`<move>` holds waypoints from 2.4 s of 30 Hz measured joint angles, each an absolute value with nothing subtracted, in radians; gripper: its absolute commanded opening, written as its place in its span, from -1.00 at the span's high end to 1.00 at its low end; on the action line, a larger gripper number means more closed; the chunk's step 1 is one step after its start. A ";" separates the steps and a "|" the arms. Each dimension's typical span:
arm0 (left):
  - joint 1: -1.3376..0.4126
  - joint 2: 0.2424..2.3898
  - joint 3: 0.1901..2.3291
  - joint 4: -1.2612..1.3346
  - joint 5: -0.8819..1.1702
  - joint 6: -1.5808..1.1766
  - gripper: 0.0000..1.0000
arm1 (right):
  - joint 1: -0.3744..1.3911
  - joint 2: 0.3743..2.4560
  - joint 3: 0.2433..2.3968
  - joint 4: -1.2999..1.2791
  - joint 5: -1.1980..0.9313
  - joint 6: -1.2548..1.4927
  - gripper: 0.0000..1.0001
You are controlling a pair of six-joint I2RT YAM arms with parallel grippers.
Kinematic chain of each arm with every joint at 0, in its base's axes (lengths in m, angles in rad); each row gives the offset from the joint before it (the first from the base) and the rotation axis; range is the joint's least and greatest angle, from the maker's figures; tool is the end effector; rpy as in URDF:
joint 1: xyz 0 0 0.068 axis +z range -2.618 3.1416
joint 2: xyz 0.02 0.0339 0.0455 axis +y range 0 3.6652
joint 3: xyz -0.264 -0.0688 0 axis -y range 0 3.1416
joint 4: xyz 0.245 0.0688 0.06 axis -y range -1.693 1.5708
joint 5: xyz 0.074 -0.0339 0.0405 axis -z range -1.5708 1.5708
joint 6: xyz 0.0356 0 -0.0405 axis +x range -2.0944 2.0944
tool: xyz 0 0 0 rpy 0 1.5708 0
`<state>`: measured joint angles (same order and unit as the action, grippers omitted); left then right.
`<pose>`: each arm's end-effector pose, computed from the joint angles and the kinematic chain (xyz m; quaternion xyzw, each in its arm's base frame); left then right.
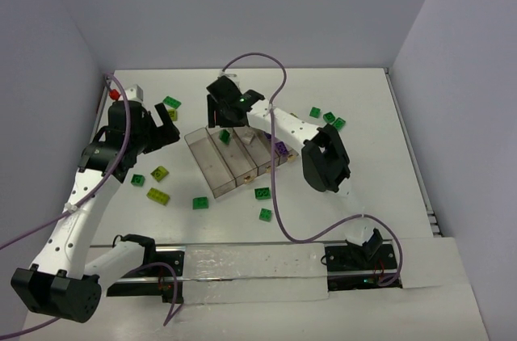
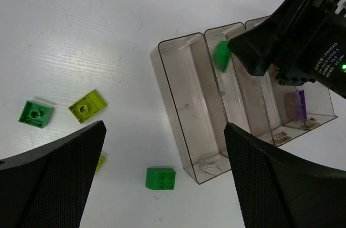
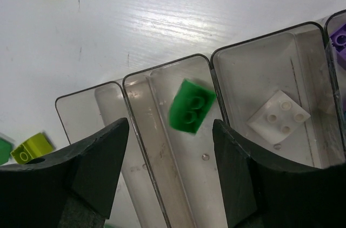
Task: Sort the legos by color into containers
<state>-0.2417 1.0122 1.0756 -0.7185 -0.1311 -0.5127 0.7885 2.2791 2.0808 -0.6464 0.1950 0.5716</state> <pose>0.2025 -0.0451 0.3462 -0.1496 0.8830 -0.1078 0.4317 0.3687 0.3612 0.2431 -0.0663 0.9287 0.1515 0.3320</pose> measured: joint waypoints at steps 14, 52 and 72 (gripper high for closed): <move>-0.242 1.007 1.076 -0.726 -0.131 -0.520 -0.99 | 0.798 1.499 1.284 -0.476 0.239 0.571 -0.49; -0.242 1.022 1.076 -0.726 -0.135 -0.535 -0.99 | 0.985 1.677 0.978 -0.445 0.284 0.734 0.27; -0.242 1.015 1.076 -0.727 -0.150 -0.538 -0.99 | 0.920 1.840 1.607 -0.567 0.411 0.553 0.15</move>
<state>-0.2417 1.0146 1.0763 -0.7265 -0.1497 -0.5381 0.9204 1.8399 1.6065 -0.5672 0.4109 0.5529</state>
